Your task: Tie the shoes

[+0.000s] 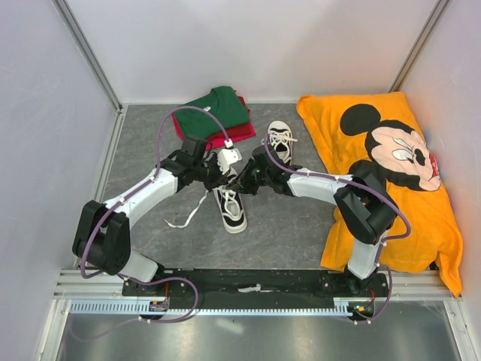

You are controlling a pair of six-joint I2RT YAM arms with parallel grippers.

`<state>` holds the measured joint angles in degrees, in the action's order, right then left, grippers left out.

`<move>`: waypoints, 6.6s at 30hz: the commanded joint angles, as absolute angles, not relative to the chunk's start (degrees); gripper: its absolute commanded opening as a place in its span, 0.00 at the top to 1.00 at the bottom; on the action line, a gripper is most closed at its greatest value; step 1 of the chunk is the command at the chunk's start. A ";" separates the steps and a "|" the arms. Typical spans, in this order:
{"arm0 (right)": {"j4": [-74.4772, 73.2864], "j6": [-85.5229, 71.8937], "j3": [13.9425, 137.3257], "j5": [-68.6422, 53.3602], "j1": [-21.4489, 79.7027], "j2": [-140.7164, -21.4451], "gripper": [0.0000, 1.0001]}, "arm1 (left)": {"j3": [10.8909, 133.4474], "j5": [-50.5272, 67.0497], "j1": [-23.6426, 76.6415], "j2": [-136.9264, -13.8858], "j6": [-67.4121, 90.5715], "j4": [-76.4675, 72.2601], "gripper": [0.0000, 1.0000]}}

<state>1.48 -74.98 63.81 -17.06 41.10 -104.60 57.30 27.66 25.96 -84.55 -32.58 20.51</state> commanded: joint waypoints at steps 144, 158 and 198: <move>18.54 -45.00 58.80 -15.82 40.69 -105.21 1.00 | 81.13 55.28 12.13 -109.95 -103.28 55.55 0.98; 19.25 -41.49 59.15 -20.82 40.17 -102.84 0.59 | 81.47 55.19 11.51 -108.98 -102.05 53.79 0.98; -2.73 32.25 90.88 -24.17 61.79 -125.24 0.16 | 84.29 63.46 5.19 -115.31 -77.26 54.93 0.98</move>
